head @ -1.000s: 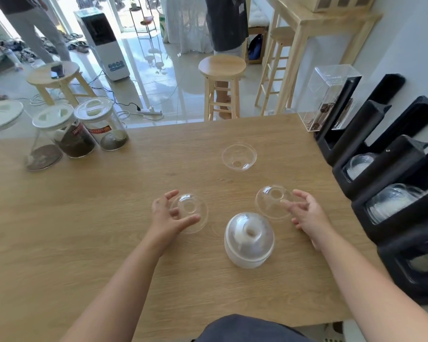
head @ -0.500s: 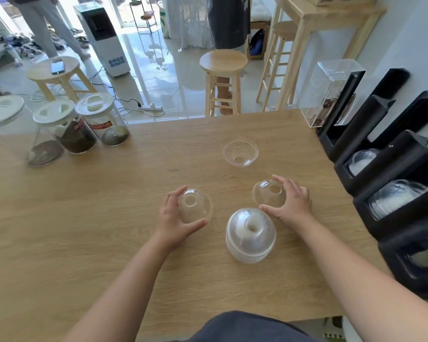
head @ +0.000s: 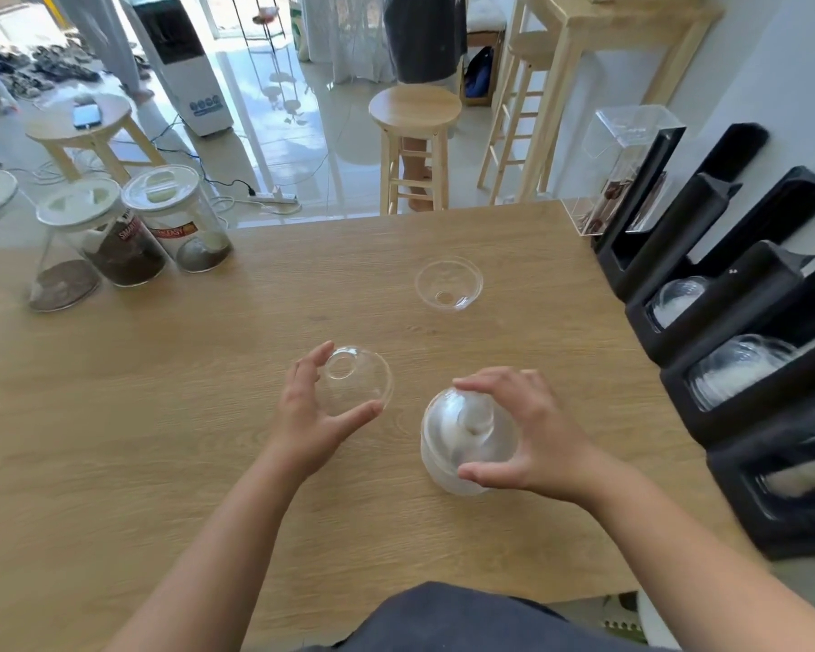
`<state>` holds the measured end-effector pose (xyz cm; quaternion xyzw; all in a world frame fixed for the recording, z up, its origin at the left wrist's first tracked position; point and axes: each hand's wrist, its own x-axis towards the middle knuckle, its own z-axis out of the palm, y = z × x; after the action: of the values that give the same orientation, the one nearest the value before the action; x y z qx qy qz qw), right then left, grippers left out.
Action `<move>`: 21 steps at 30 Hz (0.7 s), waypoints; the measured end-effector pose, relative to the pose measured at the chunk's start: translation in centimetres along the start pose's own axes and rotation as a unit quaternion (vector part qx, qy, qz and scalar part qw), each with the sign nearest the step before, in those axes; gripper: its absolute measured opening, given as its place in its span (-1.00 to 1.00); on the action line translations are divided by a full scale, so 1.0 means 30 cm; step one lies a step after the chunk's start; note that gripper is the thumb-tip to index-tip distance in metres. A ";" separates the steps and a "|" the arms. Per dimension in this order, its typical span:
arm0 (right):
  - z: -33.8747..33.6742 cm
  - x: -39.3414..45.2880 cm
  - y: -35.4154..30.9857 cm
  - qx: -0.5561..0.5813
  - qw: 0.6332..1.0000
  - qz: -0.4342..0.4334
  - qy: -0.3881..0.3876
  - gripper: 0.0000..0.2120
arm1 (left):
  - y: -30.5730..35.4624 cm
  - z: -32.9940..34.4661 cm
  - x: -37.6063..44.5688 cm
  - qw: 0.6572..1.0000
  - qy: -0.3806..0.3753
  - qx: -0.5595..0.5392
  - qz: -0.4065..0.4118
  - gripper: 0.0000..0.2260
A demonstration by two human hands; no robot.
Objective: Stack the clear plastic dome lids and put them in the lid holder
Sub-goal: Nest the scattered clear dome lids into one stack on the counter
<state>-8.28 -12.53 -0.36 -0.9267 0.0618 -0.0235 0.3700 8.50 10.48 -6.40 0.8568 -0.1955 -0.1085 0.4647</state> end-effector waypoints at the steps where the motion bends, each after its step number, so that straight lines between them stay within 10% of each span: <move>1: 0.013 -0.006 0.008 0.008 1.000 0.009 0.003 -0.23 | 0.016 -0.003 -0.005 1.000 0.000 -0.012 0.004 -0.12; 11: 0.062 -0.021 0.066 0.106 0.993 0.000 0.052 0.01 | 0.236 0.002 -0.078 0.992 -0.034 -0.059 0.106 -0.22; 21: -0.011 -0.001 0.147 0.276 0.938 -0.001 0.210 -0.47 | 0.244 0.214 -0.159 0.973 -0.157 0.045 0.161 -0.16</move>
<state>-8.76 -15.92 -3.17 -0.7621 0.1278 -0.2337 0.5901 0.15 4.13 -3.73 0.8064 -0.4058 -0.1567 0.4006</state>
